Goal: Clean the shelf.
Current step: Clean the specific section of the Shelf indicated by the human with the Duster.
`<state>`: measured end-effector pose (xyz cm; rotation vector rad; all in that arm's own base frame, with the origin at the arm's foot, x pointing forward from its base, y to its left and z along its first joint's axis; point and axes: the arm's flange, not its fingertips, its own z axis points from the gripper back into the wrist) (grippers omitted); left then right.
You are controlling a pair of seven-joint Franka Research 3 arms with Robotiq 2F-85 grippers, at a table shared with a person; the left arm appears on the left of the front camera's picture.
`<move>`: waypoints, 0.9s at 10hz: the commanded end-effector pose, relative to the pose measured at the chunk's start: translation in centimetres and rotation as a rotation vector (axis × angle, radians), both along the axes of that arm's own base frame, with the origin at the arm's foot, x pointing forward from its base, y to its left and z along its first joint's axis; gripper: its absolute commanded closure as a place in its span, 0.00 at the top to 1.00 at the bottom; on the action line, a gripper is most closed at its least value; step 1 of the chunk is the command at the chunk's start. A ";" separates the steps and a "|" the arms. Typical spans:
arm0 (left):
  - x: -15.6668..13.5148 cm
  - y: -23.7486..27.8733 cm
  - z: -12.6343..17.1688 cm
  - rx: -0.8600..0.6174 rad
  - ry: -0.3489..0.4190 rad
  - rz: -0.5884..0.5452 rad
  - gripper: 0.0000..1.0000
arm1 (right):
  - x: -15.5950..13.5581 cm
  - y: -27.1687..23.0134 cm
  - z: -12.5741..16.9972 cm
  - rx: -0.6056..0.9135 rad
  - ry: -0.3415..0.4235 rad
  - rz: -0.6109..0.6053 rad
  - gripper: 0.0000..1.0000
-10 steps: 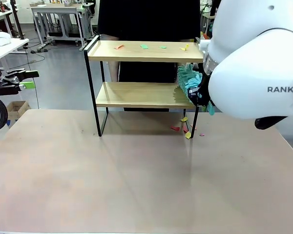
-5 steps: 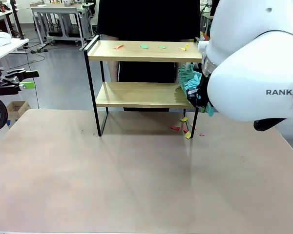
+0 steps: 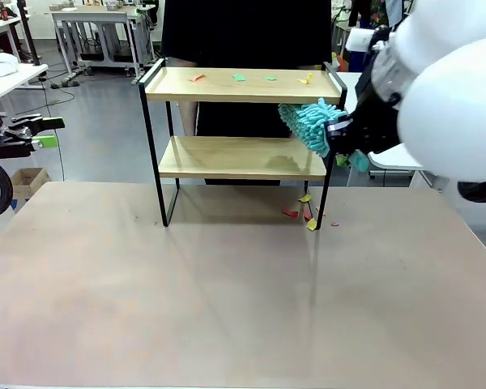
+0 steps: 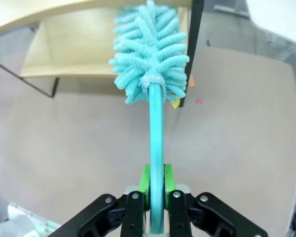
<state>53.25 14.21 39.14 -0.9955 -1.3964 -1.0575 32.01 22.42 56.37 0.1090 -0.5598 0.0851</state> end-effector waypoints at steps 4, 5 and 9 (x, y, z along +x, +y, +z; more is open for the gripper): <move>-0.1 -0.1 0.2 0.005 -0.012 -0.003 1.00 | -1.5 -5.4 1.8 0.082 0.115 0.306 0.13; -0.1 -0.1 0.2 0.005 -0.012 -0.003 1.00 | -1.8 -6.3 2.1 0.095 0.145 0.398 0.13; -0.1 -0.1 0.2 0.005 -0.012 -0.003 1.00 | -3.8 -10.6 2.9 0.109 0.326 0.740 0.13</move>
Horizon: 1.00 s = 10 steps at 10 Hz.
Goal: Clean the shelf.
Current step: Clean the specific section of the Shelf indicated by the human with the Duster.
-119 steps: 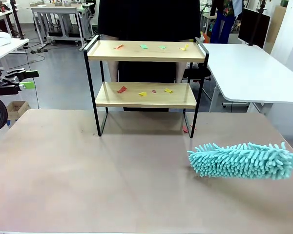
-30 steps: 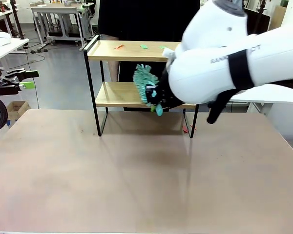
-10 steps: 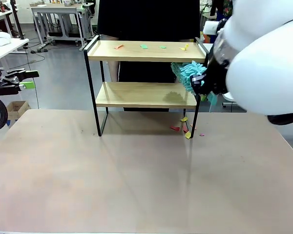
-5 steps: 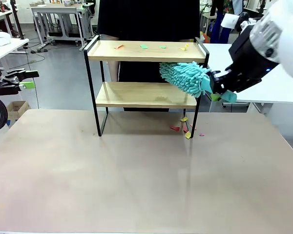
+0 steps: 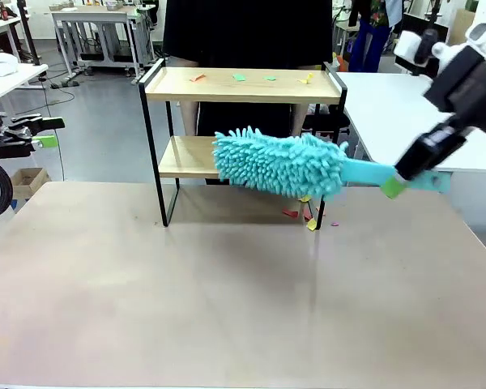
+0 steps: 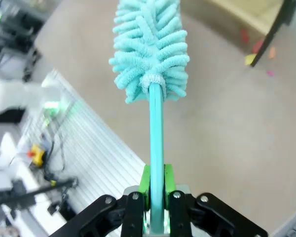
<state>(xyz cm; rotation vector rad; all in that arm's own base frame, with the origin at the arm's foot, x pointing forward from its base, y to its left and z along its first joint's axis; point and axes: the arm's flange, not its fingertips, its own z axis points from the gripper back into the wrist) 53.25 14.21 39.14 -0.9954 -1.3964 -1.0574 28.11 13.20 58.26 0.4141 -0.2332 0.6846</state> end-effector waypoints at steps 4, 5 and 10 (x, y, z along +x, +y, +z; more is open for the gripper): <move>-0.1 -0.1 0.2 0.005 -0.012 -0.003 1.00 | -2.1 -4.5 0.6 -0.195 0.168 0.167 0.13; -0.1 -0.1 0.2 0.005 -0.012 -0.003 1.00 | -2.4 -5.3 0.4 -0.229 0.189 0.167 0.13; -0.1 -0.1 0.2 0.005 -0.012 -0.003 1.00 | -5.1 -9.5 -0.5 -0.386 0.246 0.186 0.13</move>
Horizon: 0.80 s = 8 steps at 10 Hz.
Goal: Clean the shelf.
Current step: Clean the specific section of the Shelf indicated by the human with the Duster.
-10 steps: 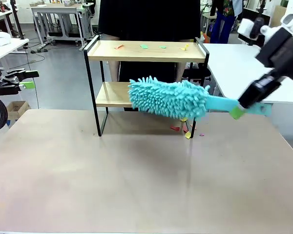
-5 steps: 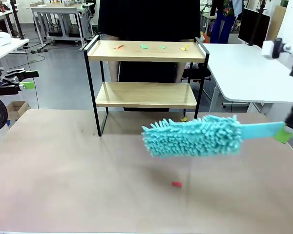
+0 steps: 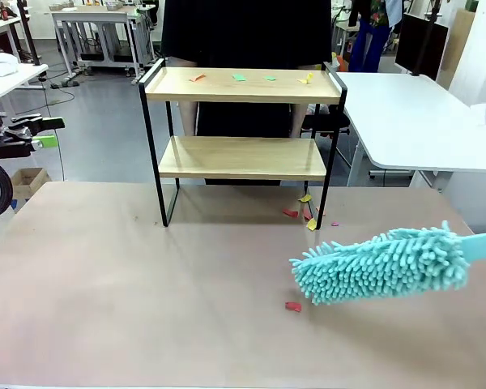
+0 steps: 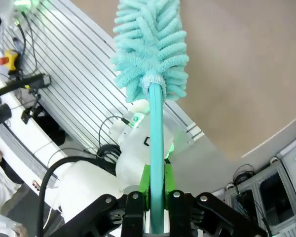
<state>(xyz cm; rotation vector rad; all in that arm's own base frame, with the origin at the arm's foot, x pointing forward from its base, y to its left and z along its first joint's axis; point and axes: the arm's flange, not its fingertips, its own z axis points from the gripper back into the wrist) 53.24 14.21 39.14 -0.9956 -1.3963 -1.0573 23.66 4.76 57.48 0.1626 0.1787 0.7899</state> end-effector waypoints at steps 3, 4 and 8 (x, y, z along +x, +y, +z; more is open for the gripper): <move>-0.1 -0.1 0.2 0.005 -0.012 -0.003 1.00 | -0.6 -0.3 0.2 -0.005 -0.002 0.011 0.13; -0.1 -0.1 0.2 0.005 -0.012 -0.003 1.00 | -0.6 -0.3 0.2 -0.005 -0.002 0.011 0.13; -0.1 -0.1 0.2 0.005 -0.012 -0.003 1.00 | -0.6 -0.3 0.2 -0.005 -0.002 0.011 0.13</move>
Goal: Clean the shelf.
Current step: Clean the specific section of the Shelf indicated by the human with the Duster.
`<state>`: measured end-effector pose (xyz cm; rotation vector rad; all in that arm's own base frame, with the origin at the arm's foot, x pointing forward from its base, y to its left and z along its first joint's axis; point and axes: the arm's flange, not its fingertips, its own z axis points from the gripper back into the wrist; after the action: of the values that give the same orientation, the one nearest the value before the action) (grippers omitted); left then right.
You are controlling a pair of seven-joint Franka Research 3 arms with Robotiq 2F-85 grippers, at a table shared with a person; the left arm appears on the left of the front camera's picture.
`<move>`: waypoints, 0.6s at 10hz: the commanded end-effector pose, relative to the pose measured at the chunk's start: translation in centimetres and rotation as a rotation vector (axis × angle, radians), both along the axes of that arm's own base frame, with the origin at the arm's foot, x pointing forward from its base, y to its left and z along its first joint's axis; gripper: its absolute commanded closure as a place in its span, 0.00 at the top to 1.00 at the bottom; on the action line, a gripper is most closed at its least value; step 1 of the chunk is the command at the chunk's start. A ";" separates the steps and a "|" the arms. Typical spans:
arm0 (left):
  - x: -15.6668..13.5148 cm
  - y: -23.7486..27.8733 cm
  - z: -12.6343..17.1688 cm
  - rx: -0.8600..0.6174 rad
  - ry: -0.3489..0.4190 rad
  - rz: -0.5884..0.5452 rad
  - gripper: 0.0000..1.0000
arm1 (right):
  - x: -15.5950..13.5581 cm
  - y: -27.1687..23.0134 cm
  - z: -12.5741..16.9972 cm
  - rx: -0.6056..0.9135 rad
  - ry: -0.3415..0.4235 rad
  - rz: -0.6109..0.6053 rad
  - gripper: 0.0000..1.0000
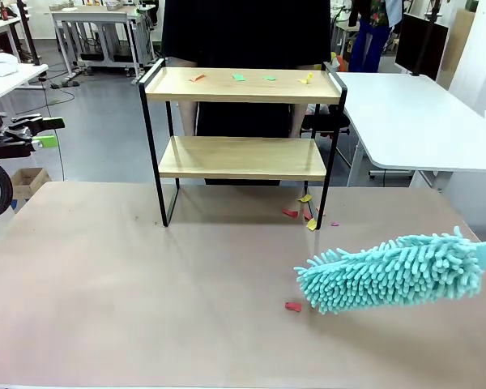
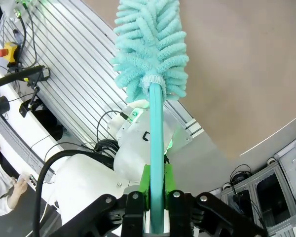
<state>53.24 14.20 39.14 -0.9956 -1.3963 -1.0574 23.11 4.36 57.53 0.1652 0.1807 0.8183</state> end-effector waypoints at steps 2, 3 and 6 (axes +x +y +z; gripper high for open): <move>-0.1 0.0 0.2 0.005 -0.012 -0.003 1.00 | 0.0 0.0 0.1 -0.010 -0.004 -0.017 0.13; -0.1 0.0 0.2 0.005 -0.012 -0.003 1.00 | 0.0 0.0 0.1 -0.010 -0.004 -0.017 0.13; -0.1 0.0 0.2 0.005 -0.012 -0.003 1.00 | 0.0 0.0 0.1 -0.010 -0.004 -0.017 0.13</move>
<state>53.24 14.20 39.14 -0.9956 -1.3963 -1.0574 23.11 4.36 57.53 0.1652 0.1807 0.8183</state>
